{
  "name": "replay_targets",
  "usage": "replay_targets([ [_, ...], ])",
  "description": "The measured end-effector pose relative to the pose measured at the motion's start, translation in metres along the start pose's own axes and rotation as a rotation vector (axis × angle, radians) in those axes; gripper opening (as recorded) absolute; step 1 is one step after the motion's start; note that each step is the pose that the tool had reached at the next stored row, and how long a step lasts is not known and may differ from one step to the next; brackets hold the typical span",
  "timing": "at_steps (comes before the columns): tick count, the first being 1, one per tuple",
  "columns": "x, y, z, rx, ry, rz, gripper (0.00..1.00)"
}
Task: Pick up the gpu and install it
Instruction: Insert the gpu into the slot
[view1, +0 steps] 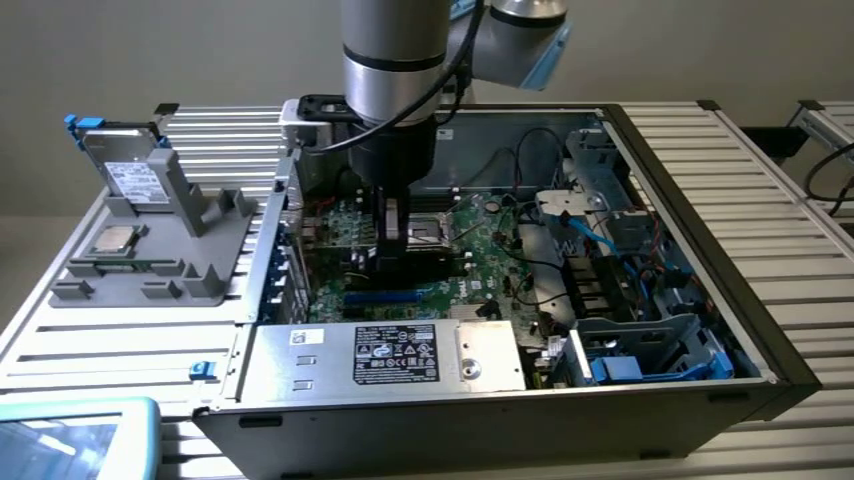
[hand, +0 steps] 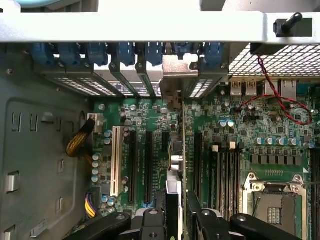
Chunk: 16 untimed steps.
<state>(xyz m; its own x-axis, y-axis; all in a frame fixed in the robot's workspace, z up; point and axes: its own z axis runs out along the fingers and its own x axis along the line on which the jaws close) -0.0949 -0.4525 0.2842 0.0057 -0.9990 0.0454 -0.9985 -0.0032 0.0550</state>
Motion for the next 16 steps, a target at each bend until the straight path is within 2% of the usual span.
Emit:
replay_targets([
  [3,-0.0006,0.0006,0.0042,0.0001,-0.0011,0.000,0.27],
  [16,-0.0014,0.0007,0.0084,-0.0001,-0.0030,0.000,0.27],
])
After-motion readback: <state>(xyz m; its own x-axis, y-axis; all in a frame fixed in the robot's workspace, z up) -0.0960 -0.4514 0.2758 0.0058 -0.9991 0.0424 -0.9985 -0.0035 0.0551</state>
